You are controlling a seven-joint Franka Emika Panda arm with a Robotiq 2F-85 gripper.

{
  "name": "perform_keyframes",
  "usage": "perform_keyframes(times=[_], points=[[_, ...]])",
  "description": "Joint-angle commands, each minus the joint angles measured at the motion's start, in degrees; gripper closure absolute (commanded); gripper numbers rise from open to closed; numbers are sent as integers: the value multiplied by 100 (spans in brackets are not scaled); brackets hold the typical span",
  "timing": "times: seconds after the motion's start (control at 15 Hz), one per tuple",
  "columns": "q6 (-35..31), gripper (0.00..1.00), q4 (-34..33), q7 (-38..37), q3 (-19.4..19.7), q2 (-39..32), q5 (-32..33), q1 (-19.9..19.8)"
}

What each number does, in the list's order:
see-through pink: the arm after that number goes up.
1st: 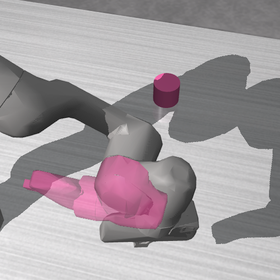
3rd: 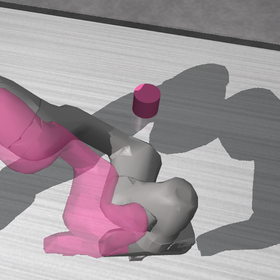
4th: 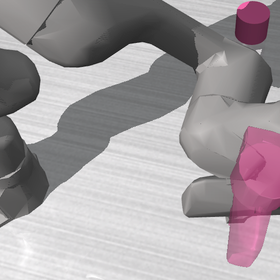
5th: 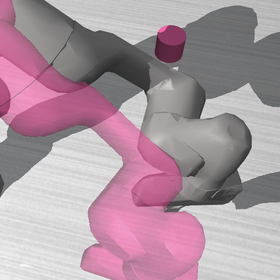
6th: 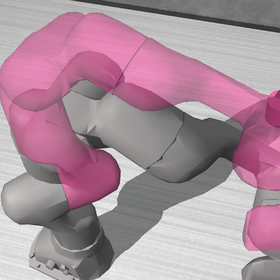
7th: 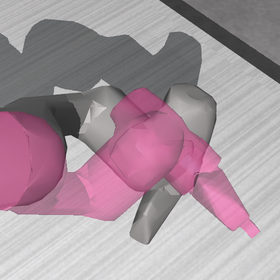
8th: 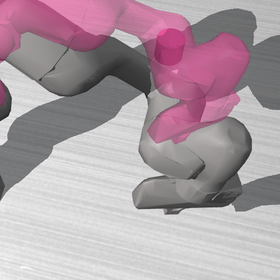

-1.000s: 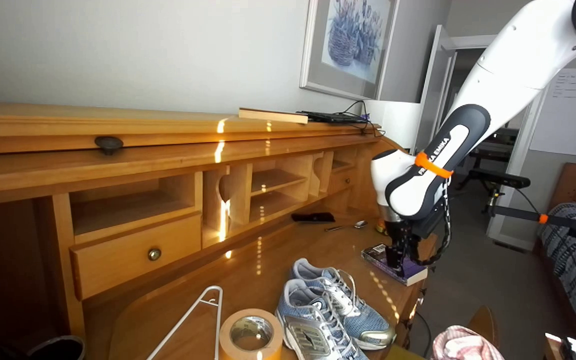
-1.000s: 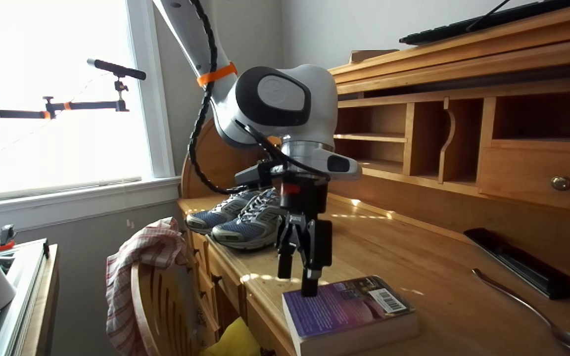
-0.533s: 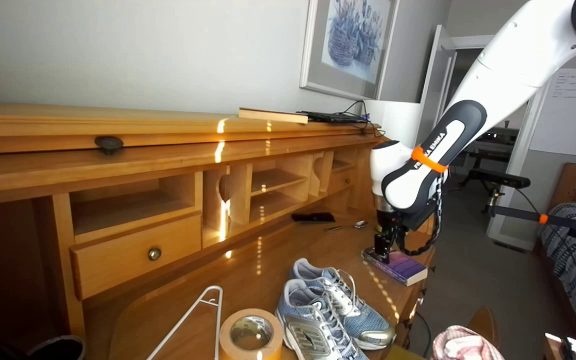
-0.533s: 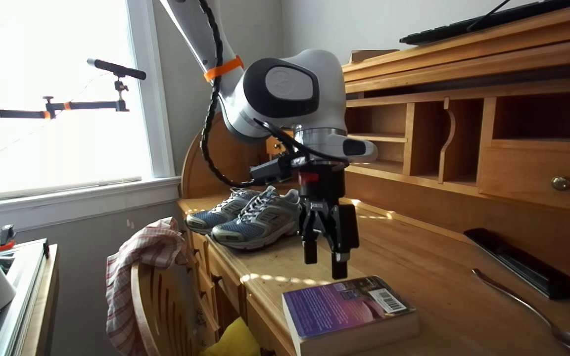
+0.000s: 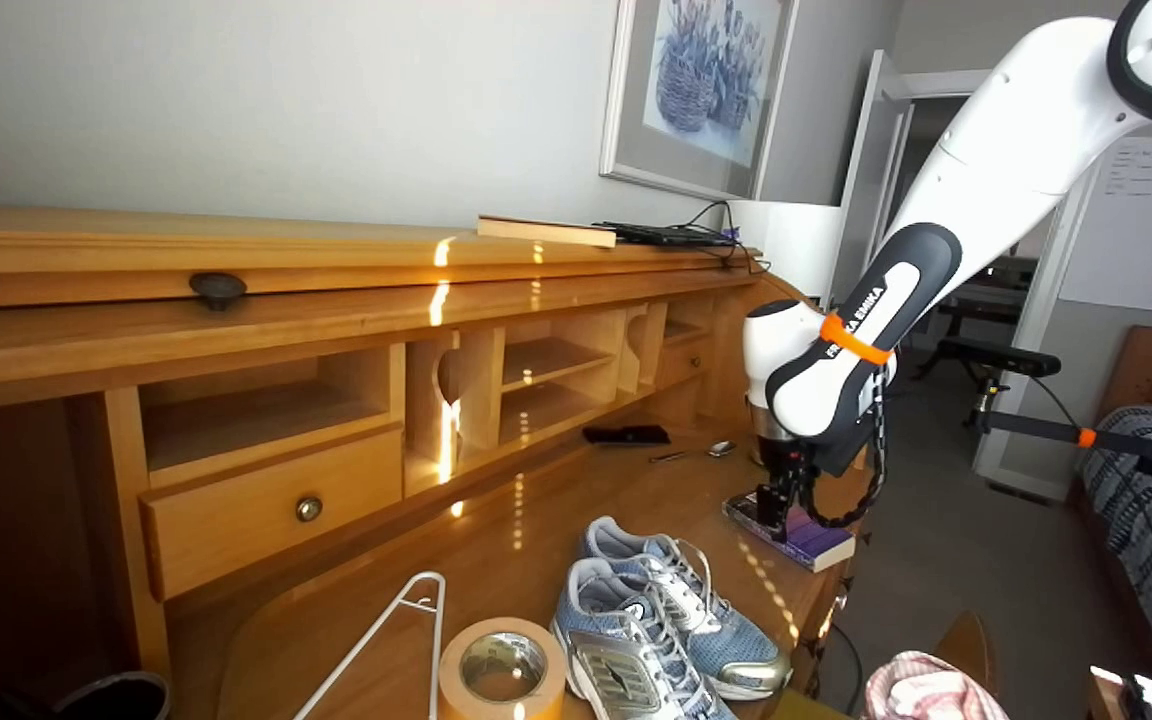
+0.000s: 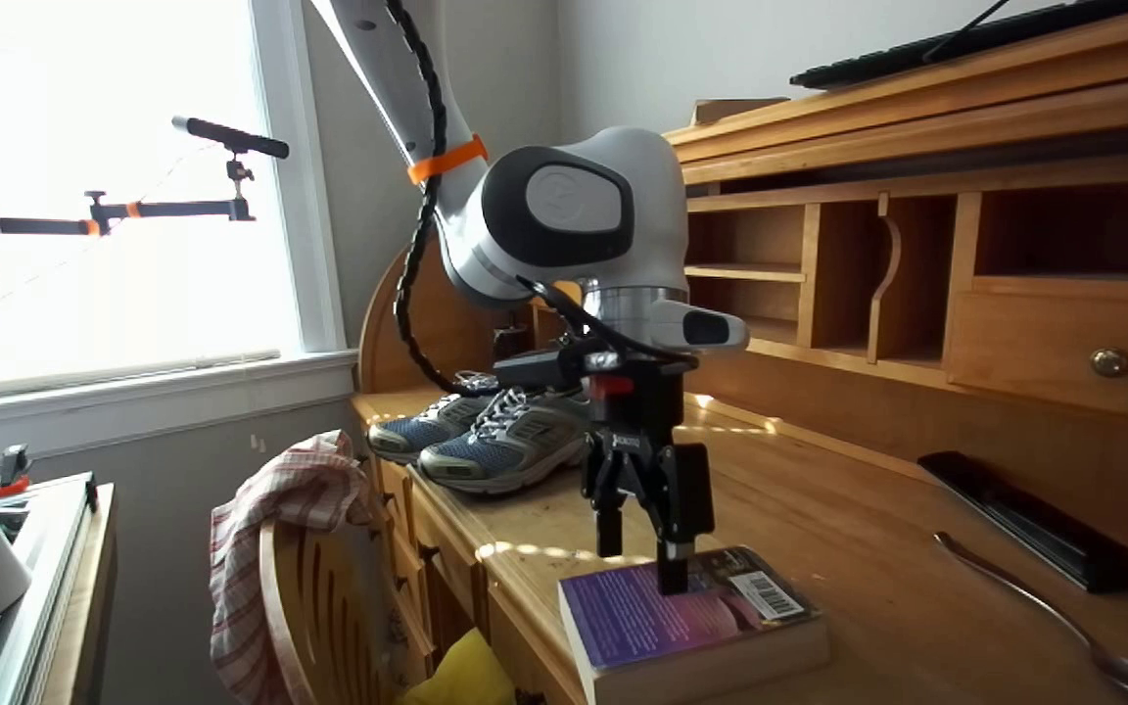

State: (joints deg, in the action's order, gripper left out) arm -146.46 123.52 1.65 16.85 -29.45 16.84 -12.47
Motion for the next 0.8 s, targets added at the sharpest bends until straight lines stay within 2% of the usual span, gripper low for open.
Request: perform_keyframes(times=[0.0, 0.07, 0.13, 0.2, 0.4, 0.53, 0.73], points=[[-94, 0, -77, 134, 30, -239, 72, -74], [-62, 3, -94, 144, 46, -288, 96, -72], [-29, 27, -109, 155, 68, -336, 123, -62], [25, 27, -132, 168, 87, -389, 153, -52], [136, 44, -160, 221, 110, -426, 200, -43], [179, 50, -150, 288, 91, -396, 199, -64], [310, 74, -119, 362, 84, -344, 209, -66]])
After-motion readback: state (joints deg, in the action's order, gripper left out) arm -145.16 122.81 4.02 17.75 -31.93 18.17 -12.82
